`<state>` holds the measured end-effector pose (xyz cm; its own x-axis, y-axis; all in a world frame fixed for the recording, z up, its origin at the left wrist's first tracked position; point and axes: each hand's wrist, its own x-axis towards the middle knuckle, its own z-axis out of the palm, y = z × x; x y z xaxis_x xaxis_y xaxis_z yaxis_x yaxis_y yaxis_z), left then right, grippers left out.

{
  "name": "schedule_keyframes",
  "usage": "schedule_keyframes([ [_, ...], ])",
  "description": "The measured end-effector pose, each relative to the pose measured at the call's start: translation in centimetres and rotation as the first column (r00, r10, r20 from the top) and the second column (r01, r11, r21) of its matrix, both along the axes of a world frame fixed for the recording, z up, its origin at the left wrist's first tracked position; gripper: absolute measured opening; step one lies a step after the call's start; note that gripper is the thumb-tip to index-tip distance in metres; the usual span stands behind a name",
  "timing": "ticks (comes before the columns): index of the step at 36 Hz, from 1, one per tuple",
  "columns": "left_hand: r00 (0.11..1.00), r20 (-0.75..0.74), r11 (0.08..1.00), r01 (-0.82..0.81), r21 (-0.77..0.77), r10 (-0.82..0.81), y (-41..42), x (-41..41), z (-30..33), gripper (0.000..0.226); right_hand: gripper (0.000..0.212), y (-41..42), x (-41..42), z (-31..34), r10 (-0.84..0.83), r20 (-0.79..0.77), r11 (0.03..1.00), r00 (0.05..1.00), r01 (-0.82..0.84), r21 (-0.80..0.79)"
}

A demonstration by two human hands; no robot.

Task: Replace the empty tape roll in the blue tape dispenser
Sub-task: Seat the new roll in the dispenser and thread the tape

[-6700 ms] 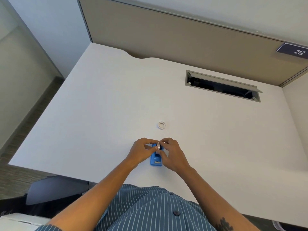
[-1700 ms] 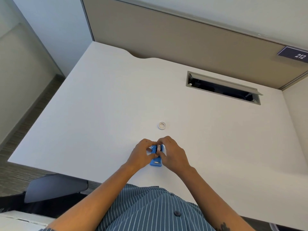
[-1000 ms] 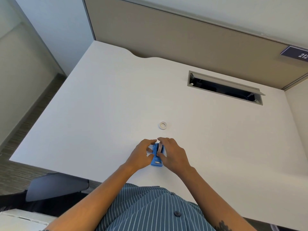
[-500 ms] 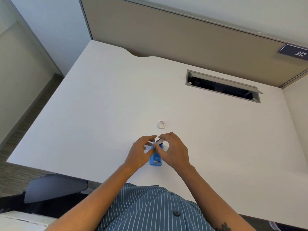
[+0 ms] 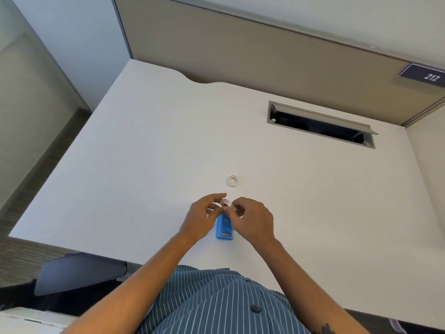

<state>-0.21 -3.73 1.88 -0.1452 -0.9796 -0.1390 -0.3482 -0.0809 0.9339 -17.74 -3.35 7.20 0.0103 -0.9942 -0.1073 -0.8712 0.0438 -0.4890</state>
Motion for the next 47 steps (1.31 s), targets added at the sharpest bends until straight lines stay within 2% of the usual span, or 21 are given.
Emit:
schedule_keyframes([
  [13,1.000,-0.006,0.999,-0.014,0.030,0.014,0.0,0.0,-0.5,0.045,0.021,1.5,0.1,-0.5,-0.092,0.056,0.993,0.994,0.087,0.082],
  [22,0.992,0.126,0.999,-0.005,0.043,0.000,0.5,0.8,-1.2,0.050,0.026,2.5,1.0,-0.7,-0.168,-0.002,0.979,0.986,0.167,0.115],
  [47,0.987,0.159,0.997,0.022,0.078,-0.034,1.4,1.6,-1.7,0.046,0.029,2.6,2.7,-1.2,-0.209,-0.116,0.959,0.971,0.227,0.168],
])
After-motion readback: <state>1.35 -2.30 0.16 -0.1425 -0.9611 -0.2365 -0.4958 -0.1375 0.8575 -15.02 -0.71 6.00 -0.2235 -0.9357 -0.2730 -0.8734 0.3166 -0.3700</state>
